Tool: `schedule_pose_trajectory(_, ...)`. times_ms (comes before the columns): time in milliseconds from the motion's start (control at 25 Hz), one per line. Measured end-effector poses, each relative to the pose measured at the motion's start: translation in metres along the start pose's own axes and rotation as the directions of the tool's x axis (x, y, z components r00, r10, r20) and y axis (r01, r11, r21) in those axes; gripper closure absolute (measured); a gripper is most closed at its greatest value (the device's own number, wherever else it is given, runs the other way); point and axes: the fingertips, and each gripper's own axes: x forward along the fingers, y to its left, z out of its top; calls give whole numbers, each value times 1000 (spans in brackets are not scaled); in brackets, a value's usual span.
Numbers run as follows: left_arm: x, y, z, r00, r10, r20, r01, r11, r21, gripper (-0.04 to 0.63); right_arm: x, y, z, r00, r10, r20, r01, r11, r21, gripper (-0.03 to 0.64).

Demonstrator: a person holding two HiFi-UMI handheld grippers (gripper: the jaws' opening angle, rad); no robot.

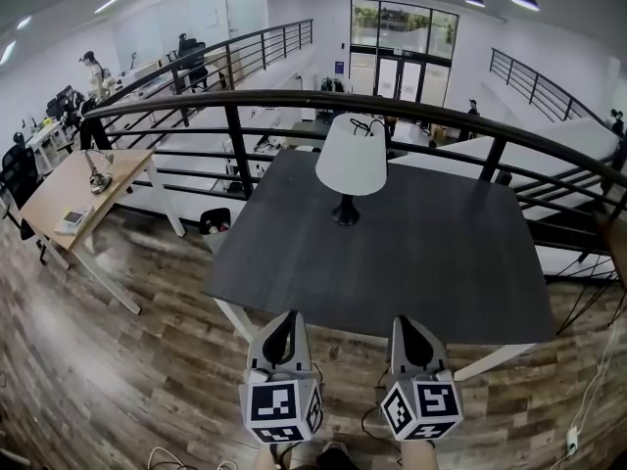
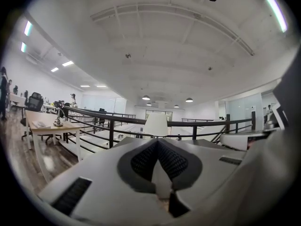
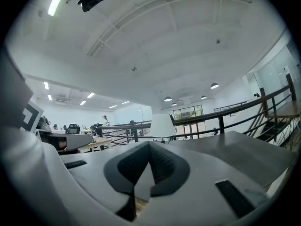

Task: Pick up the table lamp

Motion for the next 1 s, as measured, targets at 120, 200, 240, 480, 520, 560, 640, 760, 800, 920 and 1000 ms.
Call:
schedule_pose_trajectory(120, 8, 0, -3, 1000, -1, -11, 1, 1000, 0, 572, 6, -7, 0, 1000, -1, 1, 1, 1000, 6, 606)
schedule_pose_trajectory(200, 12, -1, -3, 1000, -4, -17, 4, 1000, 6, 572, 9, -9, 0, 1000, -1, 0, 1, 1000, 8, 606)
schedule_pose_trajectory(240, 15, -2, -3, 1000, -4, -17, 4, 1000, 9, 572, 12, -11, -1, 1000, -1, -1, 1, 1000, 9, 606)
schedule_pose_trajectory(480, 35, 4, 0, 1000, 0, -16, 0, 1000, 9, 572, 32, -15, 0, 1000, -1, -5, 1, 1000, 13, 606)
schedule_pose_trajectory(520, 39, 5, 0, 1000, 0, -16, 0, 1000, 8, 572, 36, -16, 0, 1000, -1, -6, 1, 1000, 14, 606)
schedule_pose_trajectory(560, 44, 6, 0, 1000, -1, -16, 1, 1000, 8, 572, 40, -18, 1, 1000, -2, -6, 2, 1000, 14, 606)
schedule_pose_trajectory(640, 56, 7, 0, 1000, -5, -15, 5, 1000, 9, 572, 51, -23, 1, 1000, -6, -6, 6, 1000, 14, 606)
schedule_pose_trajectory(760, 76, 10, 0, 1000, -9, -15, 10, 1000, 10, 572, 69, -30, 1, 1000, -13, -7, 13, 1000, 15, 606)
schedule_pose_trajectory(800, 83, 12, 0, 1000, -9, -16, 10, 1000, 10, 572, 76, -32, 1, 1000, -14, -7, 14, 1000, 15, 606)
schedule_pose_trajectory(920, 105, 18, -2, 1000, -17, -17, 17, 1000, 7, 572, 97, -36, 1, 1000, -19, -7, 19, 1000, 10, 606)
schedule_pose_trajectory(1000, 121, 19, -4, 1000, -26, -18, 26, 1000, 8, 572, 110, -42, 0, 1000, -27, -7, 27, 1000, 2, 606)
